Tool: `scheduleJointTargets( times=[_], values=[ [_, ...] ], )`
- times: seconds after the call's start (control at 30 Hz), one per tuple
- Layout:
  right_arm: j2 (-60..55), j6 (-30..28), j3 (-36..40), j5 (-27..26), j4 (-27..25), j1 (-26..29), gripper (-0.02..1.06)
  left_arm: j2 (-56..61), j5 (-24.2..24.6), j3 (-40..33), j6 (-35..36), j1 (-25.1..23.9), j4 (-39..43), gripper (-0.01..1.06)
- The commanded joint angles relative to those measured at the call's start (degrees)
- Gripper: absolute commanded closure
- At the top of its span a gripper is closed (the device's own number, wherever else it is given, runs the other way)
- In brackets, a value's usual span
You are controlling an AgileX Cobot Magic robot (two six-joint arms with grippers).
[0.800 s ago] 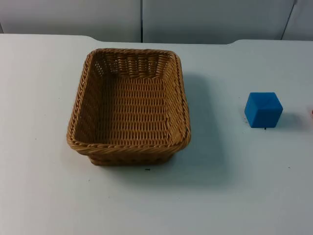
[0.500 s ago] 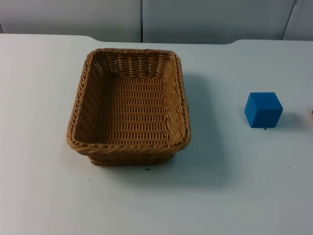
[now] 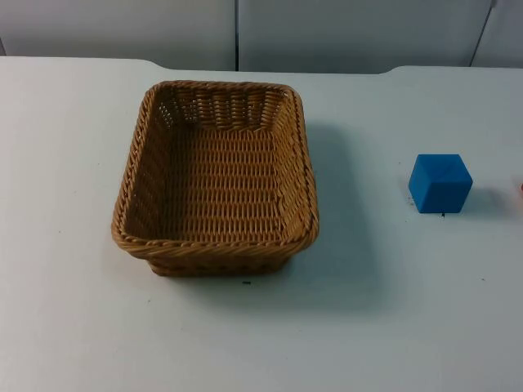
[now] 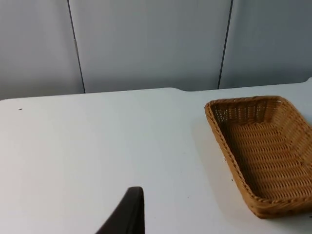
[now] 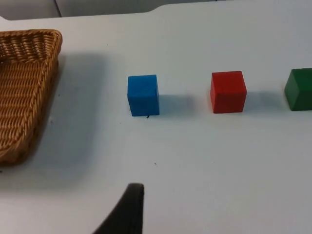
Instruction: Pick up the basket with the left hand and place the blue cube into the basket with the right hand.
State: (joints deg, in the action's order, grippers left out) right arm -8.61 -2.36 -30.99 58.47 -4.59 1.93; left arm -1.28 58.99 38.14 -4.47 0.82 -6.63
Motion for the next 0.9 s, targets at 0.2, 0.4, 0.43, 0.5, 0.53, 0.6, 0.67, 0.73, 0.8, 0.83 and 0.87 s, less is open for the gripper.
scheduleJointTargets(
  times=[0.2, 0.4, 0.43, 0.5, 0.53, 0.6, 0.67, 0.73, 0.8, 0.83, 0.87],
  values=[
    [-1.6, -1.2, -4.3, -4.5, 0.1, 0.3, 0.0, -7.7, -1.1, 4.0, -0.3, 0.1, -0.6, 0.0],
    [-1.6, -2.3, -7.3, -5.4, 0.2, 0.3, 0.0, -11.7, -3.7, 4.0, -0.3, 0.1, -2.2, 0.0],
    [-1.6, -2.3, -7.7, -5.6, 0.2, 0.3, 0.0, -12.3, -4.1, 4.0, -0.3, 0.1, -2.5, 0.0],
    [-1.6, -2.3, -8.1, -5.7, 0.2, 0.3, 0.0, -13.0, -4.5, 4.0, -0.3, 0.1, -2.8, 0.0],
    [-1.6, -2.3, -8.4, -6.1, 0.2, 0.3, 0.0, -13.6, -4.7, 4.0, -0.3, 0.1, -3.2, 0.0],
    [-1.6, -2.6, -8.6, -7.4, 0.2, 0.3, 0.0, -15.2, -5.5, 4.0, -0.3, 0.1, -3.7, 0.0],
    [-2.4, -2.6, -8.6, -8.5, 0.2, 0.3, 0.0, -17.0, -6.6, 4.0, -0.3, 0.1, -4.0, 0.0],
    [-3.0, -2.6, -8.6, -8.5, 0.2, 0.3, 0.0, -17.8, -6.8, 4.0, -0.3, 0.1, -4.4, 0.0],
    [-5.0, -2.6, -8.6, -8.6, 0.0, 0.3, 0.0, -19.8, -7.3, 4.0, -1.6, 0.1, -5.8, 0.0],
    [-6.1, -2.6, -8.6, -8.6, -0.1, 0.3, 0.0, -21.0, -7.8, 4.0, -1.9, 0.1, -6.2, 0.0],
    [-6.1, -2.6, -8.6, -8.6, -0.1, 0.3, 0.0, -21.0, -7.8, 4.0, -1.9, 0.1, -6.2, 0.0]
  ],
)
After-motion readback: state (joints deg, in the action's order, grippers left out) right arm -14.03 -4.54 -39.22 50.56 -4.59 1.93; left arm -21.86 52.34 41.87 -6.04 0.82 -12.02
